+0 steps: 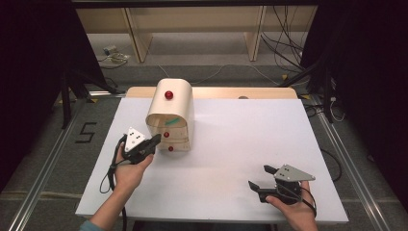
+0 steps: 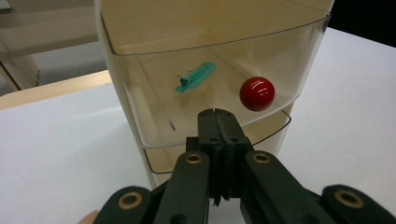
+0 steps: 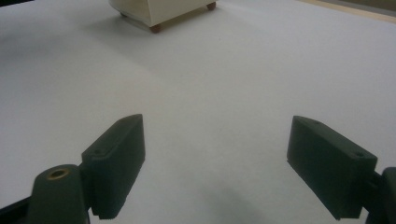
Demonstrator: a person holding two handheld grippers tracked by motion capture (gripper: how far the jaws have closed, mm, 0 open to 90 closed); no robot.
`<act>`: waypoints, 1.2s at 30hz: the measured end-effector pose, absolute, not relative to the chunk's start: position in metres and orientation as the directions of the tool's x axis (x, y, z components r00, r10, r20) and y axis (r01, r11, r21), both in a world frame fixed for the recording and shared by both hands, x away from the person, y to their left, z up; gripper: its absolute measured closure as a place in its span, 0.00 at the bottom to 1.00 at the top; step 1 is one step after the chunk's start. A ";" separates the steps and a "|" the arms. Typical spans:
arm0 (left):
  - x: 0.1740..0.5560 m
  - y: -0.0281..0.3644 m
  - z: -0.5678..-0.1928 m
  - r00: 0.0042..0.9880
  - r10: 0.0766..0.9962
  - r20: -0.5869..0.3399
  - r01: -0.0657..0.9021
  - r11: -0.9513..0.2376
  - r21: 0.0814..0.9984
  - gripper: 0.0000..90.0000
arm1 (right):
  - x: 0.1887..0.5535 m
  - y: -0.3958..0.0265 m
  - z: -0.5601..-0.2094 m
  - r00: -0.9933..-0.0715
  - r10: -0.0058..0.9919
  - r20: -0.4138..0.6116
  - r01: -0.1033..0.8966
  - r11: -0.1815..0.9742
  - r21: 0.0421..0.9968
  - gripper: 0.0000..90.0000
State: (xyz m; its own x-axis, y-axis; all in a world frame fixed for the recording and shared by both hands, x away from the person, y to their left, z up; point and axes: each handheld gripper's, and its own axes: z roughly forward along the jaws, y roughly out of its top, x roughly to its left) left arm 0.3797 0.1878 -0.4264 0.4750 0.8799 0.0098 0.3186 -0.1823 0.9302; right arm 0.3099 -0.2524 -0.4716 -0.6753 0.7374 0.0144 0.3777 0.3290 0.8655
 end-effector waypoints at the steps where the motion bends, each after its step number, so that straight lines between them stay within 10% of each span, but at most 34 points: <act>1: 0.379 0.189 -0.426 0.474 0.880 0.006 0.319 -0.178 0.931 0.99 | 0.310 -0.252 -0.472 -0.675 0.737 0.015 0.378 0.328 0.866 0.23; 36: 0.348 0.191 -0.416 0.597 0.802 0.010 0.275 -0.217 0.937 0.54 | 0.309 -0.252 -0.471 -0.677 0.736 0.016 0.378 0.328 0.866 0.23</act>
